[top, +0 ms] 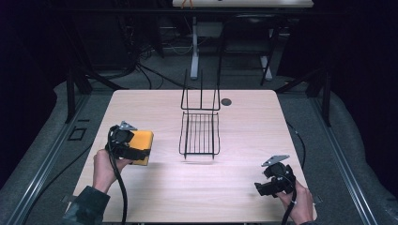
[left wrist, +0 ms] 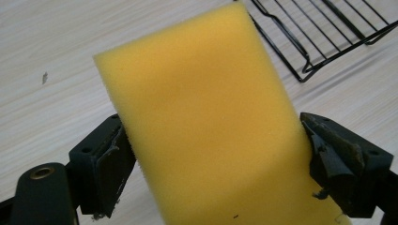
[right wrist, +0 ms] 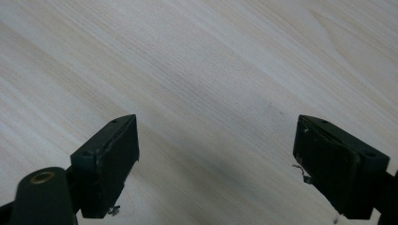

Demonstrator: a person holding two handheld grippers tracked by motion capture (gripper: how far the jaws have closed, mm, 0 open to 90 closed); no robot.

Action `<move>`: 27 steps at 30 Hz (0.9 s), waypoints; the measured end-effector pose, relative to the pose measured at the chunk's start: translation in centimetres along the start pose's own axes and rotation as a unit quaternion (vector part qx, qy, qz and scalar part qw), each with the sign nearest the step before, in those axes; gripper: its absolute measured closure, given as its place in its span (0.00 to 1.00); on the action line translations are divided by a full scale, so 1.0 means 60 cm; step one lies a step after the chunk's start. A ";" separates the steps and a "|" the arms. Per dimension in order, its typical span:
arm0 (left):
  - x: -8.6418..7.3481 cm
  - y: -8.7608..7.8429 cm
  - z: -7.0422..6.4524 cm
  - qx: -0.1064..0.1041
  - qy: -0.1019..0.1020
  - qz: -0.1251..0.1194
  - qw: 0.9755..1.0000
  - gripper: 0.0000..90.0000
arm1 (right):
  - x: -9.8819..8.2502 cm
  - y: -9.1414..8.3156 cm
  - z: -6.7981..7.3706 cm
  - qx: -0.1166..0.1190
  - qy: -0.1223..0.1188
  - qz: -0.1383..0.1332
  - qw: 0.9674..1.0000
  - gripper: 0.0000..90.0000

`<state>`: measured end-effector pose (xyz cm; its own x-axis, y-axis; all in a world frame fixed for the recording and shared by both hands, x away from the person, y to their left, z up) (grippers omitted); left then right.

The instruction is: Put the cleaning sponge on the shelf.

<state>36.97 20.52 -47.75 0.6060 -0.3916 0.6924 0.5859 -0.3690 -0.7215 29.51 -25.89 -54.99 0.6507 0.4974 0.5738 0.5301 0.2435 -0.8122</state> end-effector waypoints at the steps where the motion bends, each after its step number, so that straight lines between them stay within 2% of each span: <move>1: 0.004 0.002 -0.004 0.000 0.005 0.002 1.000 0.16 | 0.000 0.001 0.000 0.000 0.000 -0.001 1.000 0.16; 11: 0.030 0.023 -0.033 -0.020 0.022 0.006 1.000 0.16 | 0.000 0.000 0.001 0.002 0.000 -0.001 1.000 0.16; 27: 0.058 0.046 -0.047 -0.042 0.023 0.004 0.999 0.17 | 0.000 0.000 0.002 -0.002 -0.005 0.002 1.000 0.16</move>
<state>39.19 15.74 -47.36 0.5830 -0.4328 0.6876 0.5336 -0.4342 -0.7257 29.44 -25.78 -55.04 0.6474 0.5073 0.5689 0.5290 0.2382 -0.8145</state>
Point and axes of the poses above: each handheld gripper's, and its own axes: y roughly forward along the jaws, x roughly out of its top, z roughly to its left, the point moved 2 cm from there along y, roughly forward along the jaws, and after that the axes turned 6 degrees about -z, right-handed, at the moved point
